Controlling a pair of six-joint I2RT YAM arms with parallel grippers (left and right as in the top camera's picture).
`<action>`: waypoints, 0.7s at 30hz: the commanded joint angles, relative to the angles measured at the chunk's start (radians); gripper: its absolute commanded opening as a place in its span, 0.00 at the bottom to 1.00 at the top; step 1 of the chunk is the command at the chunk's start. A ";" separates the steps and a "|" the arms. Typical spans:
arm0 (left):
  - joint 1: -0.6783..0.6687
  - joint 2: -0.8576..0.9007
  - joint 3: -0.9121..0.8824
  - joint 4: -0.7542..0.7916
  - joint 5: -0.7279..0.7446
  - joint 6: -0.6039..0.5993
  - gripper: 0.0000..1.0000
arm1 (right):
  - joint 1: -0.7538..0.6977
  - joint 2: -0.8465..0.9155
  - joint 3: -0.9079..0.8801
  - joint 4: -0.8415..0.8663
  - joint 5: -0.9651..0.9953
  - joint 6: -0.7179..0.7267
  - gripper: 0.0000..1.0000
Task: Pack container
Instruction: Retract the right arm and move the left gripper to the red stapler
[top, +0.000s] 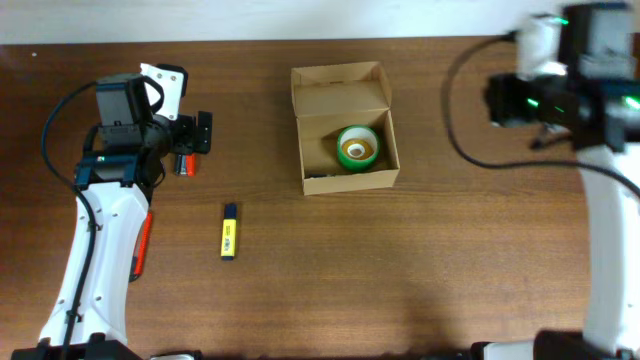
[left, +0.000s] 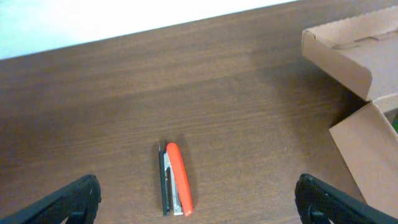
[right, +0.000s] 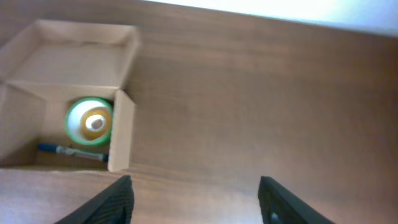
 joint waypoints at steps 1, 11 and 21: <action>-0.002 0.004 0.046 -0.049 0.004 0.003 0.99 | -0.104 -0.051 -0.104 -0.068 -0.041 0.084 0.95; 0.094 0.533 0.584 -0.689 -0.011 0.017 0.93 | -0.232 -0.045 -0.195 -0.057 -0.060 0.105 0.99; 0.100 0.826 0.668 -0.657 -0.024 0.063 0.89 | -0.231 -0.011 -0.195 -0.035 -0.076 0.105 1.00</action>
